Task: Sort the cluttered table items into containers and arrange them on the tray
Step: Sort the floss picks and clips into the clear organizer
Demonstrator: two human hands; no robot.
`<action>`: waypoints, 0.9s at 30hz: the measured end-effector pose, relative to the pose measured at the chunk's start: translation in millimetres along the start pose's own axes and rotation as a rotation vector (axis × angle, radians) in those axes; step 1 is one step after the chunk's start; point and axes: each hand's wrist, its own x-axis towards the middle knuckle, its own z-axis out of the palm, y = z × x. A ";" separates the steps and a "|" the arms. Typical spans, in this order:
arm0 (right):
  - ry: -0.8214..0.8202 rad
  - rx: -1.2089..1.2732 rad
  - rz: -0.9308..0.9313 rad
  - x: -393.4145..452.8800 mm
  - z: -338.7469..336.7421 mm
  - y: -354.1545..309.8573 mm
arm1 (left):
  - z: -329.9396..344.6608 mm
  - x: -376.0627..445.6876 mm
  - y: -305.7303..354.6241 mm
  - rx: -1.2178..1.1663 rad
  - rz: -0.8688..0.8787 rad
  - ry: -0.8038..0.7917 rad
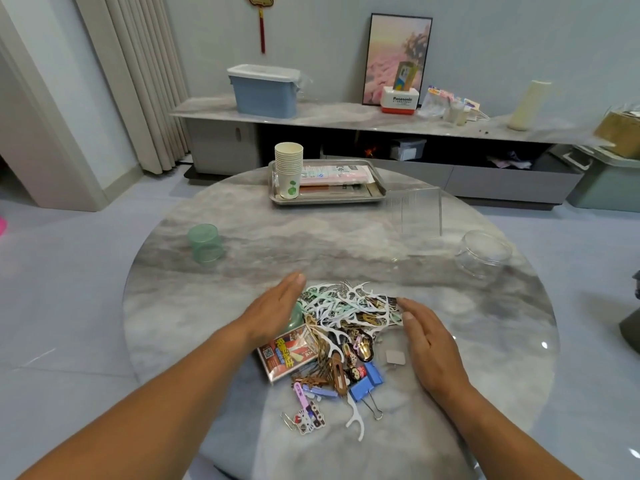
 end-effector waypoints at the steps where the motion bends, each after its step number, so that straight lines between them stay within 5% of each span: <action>1: -0.018 0.001 -0.003 0.1 -2.6 -0.4 | -2.3 -1.4 1.5 -0.015 0.009 -0.031; 6: -0.266 0.004 0.059 2.8 -28.0 -7.2 | -21.5 -22.0 -0.4 0.348 0.152 0.085; 12: -0.697 -0.448 -0.020 8.9 -47.0 -22.5 | -27.2 -43.6 3.0 0.701 0.229 -0.092; 21: -0.594 -0.657 -0.045 -1.5 -48.5 -32.2 | -6.3 -56.0 14.8 0.723 -0.010 -0.104; 27: -0.603 -0.609 -0.007 7.2 -59.9 -45.7 | -19.6 -57.1 22.0 0.635 0.032 0.001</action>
